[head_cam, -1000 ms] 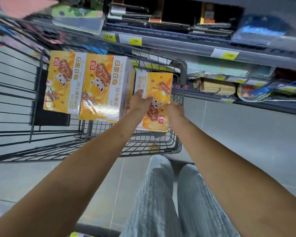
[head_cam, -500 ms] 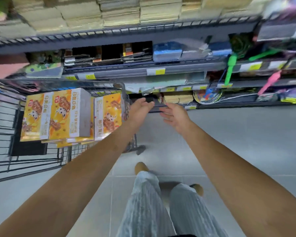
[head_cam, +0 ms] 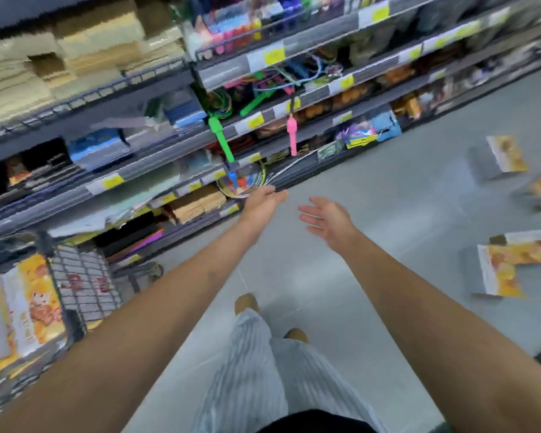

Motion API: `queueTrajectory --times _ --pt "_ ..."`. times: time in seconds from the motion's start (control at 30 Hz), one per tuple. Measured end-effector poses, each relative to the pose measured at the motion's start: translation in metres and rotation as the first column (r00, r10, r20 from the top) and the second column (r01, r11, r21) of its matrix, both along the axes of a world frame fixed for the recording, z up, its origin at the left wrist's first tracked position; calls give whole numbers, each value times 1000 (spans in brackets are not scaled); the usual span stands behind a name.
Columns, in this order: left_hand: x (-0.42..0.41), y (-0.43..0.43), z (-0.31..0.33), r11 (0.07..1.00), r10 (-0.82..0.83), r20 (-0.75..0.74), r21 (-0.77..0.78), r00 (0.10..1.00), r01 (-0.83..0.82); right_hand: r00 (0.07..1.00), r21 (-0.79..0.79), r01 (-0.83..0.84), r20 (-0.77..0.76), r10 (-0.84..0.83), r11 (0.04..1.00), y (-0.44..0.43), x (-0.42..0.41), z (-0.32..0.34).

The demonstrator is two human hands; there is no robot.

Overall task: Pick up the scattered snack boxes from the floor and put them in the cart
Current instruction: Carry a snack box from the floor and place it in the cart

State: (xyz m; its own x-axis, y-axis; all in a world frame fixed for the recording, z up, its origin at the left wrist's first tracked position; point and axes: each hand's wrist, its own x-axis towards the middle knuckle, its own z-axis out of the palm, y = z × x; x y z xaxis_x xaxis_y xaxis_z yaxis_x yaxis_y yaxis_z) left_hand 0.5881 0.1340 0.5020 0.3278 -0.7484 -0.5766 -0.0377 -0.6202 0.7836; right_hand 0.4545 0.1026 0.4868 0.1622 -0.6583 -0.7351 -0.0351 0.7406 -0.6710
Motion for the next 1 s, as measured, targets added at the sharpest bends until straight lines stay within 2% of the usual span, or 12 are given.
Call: queueTrajectory --times 0.27,0.33,0.5,0.73,1.0 --pt "-148 -96 -8 930 -367 13 12 930 366 931 -48 366 12 -366 929 -42 -163 1" --pt "-201 -126 -8 871 -491 18 -3 871 491 889 -67 456 8 -457 887 -53 -211 -1" --pt "-307 -193 -13 738 -675 -43 -37 737 674 793 -63 605 -49 -608 794 -83 -302 -3" --pt "-436 -269 -18 539 -836 -110 13 537 842 639 -39 759 -147 -755 650 -127 -412 -9" --pt "-551 -295 -33 340 -927 -139 81 349 937 456 9 887 -159 -876 461 -143 -492 -35"
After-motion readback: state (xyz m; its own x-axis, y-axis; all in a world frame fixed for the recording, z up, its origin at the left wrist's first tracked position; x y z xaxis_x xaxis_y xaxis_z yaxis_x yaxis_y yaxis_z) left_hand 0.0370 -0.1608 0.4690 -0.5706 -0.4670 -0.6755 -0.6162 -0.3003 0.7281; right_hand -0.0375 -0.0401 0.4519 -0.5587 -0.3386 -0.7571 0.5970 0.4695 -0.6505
